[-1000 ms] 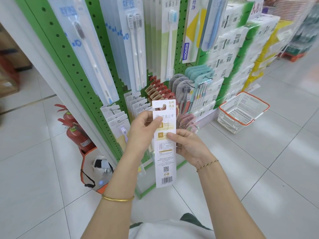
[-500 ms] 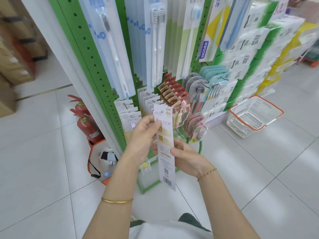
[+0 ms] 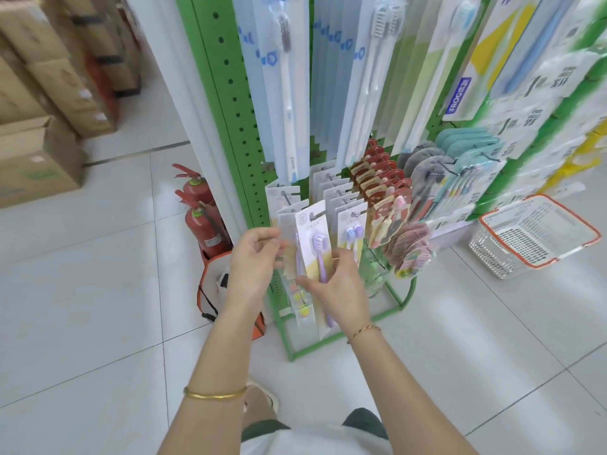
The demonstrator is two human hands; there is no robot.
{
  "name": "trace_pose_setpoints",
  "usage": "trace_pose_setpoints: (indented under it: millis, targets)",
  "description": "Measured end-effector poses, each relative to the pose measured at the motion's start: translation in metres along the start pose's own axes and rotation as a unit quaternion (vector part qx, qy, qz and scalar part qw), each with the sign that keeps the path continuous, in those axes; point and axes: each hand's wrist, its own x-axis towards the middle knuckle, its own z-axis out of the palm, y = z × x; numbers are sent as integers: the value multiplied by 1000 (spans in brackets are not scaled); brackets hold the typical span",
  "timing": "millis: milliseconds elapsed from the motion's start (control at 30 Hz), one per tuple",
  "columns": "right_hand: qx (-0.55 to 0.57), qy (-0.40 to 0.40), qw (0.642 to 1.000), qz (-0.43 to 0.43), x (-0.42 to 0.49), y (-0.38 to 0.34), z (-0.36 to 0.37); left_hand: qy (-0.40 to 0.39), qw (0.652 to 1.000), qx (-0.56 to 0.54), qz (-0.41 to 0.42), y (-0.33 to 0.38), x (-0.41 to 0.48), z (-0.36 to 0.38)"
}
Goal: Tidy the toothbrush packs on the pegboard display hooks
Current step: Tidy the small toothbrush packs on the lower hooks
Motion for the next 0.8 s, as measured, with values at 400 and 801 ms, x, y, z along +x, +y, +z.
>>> trace_pose_setpoints:
  millis: [400,801]
  targets:
    - [-136,104,985,-26,6,2,38,0,1000,16,-21,-7,19,-15]
    - [-78,86,993,-4,31,-4,67,48,986,136,83,0,57,-23]
